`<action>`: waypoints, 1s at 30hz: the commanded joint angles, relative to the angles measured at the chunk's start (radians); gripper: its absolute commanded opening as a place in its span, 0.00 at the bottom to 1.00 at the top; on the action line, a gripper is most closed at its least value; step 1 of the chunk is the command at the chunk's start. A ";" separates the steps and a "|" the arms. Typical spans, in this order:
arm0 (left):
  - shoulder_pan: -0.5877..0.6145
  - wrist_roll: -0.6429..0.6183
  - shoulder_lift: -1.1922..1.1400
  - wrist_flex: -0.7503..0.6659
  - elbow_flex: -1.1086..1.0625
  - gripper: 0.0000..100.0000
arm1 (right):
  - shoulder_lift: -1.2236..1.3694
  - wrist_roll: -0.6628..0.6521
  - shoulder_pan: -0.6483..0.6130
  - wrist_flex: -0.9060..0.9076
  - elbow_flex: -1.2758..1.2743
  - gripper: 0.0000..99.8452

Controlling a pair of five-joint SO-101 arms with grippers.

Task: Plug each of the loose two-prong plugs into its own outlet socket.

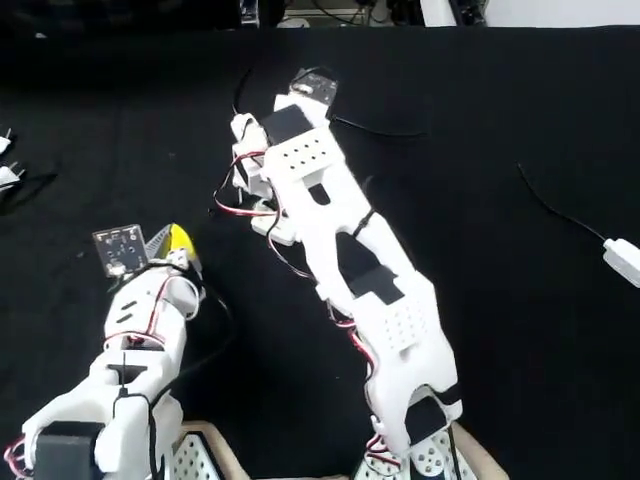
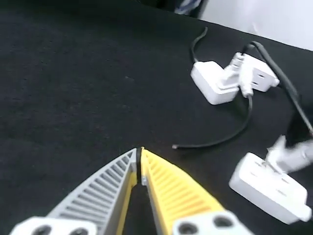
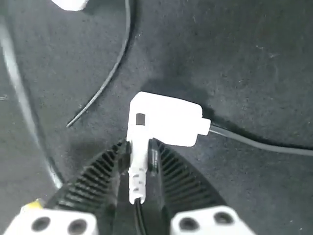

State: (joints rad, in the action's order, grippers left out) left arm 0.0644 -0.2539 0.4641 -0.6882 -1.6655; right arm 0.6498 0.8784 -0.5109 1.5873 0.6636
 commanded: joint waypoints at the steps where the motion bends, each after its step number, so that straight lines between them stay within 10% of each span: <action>1: 0.033 0.002 0.012 0.002 -0.016 0.03 | -0.008 0.009 0.009 -0.002 0.015 0.01; 30: 0.035 0.002 0.012 0.002 -0.016 0.03 | 0.054 -0.021 -0.023 0.002 0.016 0.01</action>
State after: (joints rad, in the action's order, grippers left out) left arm 0.0890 -0.2524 0.4641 -0.6882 -1.6655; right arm 0.7035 0.8600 -0.5278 1.5858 0.6651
